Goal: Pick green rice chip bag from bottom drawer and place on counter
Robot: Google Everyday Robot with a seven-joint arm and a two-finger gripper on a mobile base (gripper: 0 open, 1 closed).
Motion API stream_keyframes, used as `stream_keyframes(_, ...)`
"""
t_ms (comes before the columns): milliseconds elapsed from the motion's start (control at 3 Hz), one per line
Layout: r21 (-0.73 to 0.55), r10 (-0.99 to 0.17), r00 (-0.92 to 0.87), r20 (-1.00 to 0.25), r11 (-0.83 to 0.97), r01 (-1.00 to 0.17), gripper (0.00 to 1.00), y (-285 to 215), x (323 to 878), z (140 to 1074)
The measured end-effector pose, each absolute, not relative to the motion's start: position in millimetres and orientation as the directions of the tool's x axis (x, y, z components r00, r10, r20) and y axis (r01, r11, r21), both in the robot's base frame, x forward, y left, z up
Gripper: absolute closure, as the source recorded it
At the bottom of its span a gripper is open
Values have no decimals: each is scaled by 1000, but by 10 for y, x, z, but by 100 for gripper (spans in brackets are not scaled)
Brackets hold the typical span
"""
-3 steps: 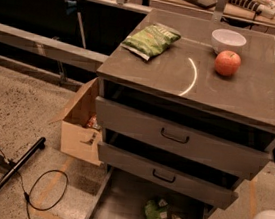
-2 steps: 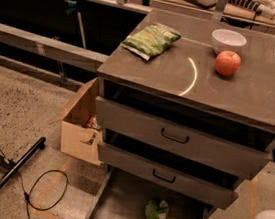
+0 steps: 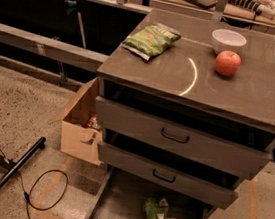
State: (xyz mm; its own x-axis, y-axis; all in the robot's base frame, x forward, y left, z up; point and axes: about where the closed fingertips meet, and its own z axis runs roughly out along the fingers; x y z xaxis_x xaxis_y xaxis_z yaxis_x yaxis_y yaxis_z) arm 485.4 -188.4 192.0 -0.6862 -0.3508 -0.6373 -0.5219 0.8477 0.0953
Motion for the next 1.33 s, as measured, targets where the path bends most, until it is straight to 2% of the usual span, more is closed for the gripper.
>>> stream_keyframes(333,127,-325,-626,-708,814,-567,100,-1911,4791,2339)
stream_keyframes(1333,98,-316,-370,-874,632,-769,100,-2192,4754,3526)
